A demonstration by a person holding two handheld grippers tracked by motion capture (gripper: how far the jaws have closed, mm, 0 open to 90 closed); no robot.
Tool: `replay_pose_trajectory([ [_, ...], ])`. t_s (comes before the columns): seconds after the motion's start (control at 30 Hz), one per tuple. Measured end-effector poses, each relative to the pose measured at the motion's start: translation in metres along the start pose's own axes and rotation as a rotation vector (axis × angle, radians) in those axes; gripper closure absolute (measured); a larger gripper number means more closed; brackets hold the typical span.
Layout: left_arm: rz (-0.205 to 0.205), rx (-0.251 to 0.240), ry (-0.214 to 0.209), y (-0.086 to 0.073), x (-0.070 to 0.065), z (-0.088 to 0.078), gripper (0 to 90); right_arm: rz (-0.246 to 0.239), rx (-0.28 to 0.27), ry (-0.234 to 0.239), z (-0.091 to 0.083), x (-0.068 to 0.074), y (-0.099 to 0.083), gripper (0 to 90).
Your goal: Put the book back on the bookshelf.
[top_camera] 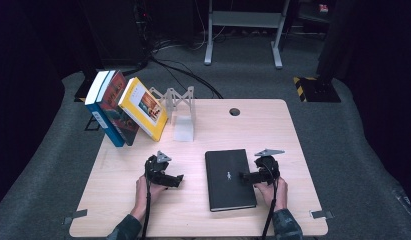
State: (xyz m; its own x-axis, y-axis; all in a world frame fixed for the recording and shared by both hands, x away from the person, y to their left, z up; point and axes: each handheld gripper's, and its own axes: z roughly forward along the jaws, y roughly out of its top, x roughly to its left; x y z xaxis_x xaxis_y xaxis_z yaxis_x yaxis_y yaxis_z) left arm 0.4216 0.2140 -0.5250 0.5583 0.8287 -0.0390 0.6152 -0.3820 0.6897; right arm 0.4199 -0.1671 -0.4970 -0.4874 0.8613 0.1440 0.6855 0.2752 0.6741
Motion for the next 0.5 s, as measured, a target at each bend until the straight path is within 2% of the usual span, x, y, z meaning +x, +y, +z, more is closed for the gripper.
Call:
replay_pose_trajectory([
  [0.03,0.027,-0.036,0.043,-0.011,0.003,-0.003,0.0,0.000,0.000,0.000,0.000,0.000,0.000,2.9],
  [0.07,0.024,-0.033,0.041,-0.011,0.003,-0.004,0.0,0.006,0.016,0.022,-0.001,-0.001,0.002,5.5],
  [0.17,0.026,-0.035,0.046,-0.011,0.003,-0.003,0.0,-0.012,0.025,0.041,0.000,0.004,0.006,2.4],
  [0.27,0.026,-0.037,0.047,-0.011,0.003,-0.003,0.0,-0.036,0.033,0.046,0.003,0.014,0.014,0.0],
  [0.3,0.025,-0.040,0.048,-0.011,0.003,-0.003,0.0,-0.031,0.042,0.046,0.004,0.018,0.016,0.0],
  [0.33,0.025,-0.040,0.048,-0.011,0.003,-0.003,0.0,-0.053,0.046,0.047,0.006,0.021,0.019,0.0],
  [0.4,0.025,-0.040,0.048,-0.011,0.003,-0.003,0.0,-0.070,0.056,0.042,0.008,0.026,0.022,0.0],
  [0.5,0.025,-0.040,0.048,-0.011,0.003,-0.003,0.0,-0.070,0.056,0.042,0.008,0.026,0.022,0.0],
])
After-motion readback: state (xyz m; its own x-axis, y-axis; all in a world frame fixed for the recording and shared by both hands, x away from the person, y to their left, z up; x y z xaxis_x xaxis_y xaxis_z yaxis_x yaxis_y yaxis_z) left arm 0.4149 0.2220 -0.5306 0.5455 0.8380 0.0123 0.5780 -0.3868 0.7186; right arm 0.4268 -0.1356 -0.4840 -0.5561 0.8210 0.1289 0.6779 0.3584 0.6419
